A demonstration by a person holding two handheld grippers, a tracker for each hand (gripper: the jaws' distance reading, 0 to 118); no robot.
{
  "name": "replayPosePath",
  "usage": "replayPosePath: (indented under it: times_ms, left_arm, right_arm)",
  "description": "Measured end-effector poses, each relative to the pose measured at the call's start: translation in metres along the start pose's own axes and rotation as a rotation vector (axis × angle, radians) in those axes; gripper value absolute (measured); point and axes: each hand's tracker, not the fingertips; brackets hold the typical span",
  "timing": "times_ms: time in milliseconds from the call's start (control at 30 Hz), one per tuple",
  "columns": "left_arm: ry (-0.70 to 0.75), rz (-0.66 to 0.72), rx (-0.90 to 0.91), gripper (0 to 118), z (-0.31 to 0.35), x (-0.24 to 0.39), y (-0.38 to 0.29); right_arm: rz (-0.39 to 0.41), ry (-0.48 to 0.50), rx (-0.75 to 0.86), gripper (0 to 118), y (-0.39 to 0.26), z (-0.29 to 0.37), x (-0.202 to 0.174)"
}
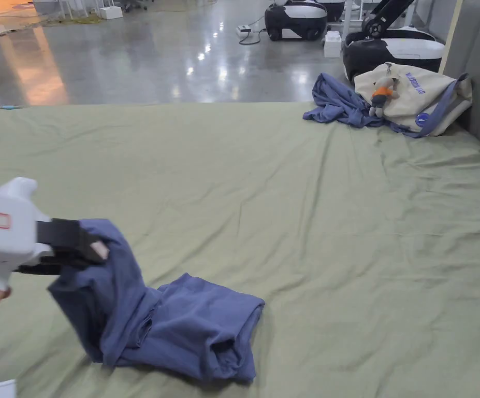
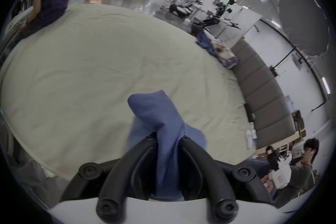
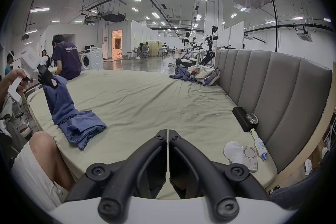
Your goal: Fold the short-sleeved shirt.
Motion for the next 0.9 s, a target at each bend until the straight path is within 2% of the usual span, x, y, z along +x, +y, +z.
replayPosePath:
  times_ms: [67,233,467,533,600,633,733,800,900]
  left_arm:
    - [-0.051,-0.036,-0.044,18,-0.021,0.026,-0.01]
    - [-0.032,-0.175,-0.146,18,-0.087,0.084,-0.037]
    - [0.034,-0.257,-0.265,19,-0.149,0.094,-0.065]
    - [0.025,-0.255,-0.273,29,-0.153,0.091,-0.07]
    - [-0.017,-0.24,-0.256,72,-0.148,0.089,-0.071]
    - [-0.056,-0.215,-0.223,86,-0.141,0.088,-0.069]
    - [-0.119,-0.267,-0.032,87,-0.103,0.095,-0.063]
    - [-0.107,-0.311,0.09,87,-0.083,0.097,-0.059]
    - [0.108,-0.26,0.141,86,-0.083,0.095,-0.073]
  right_arm:
    - [0.0,0.007,0.001,4,0.0,0.0,0.0]
    - [0.003,0.016,-0.011,4,-0.002,-0.002,-0.001]
    - [0.002,0.013,-0.01,4,-0.002,0.0,0.002]
    - [0.0,0.012,-0.012,4,-0.002,-0.001,0.004]
    - [0.001,0.009,-0.019,4,-0.004,-0.003,0.004]
    - [0.0,0.012,-0.024,4,-0.004,-0.003,0.004]
    - [0.007,0.015,-0.027,4,-0.005,-0.003,0.003]
    - [0.012,0.016,-0.027,4,-0.005,-0.003,0.002]
    - [0.018,0.018,-0.025,4,-0.003,-0.002,0.0]
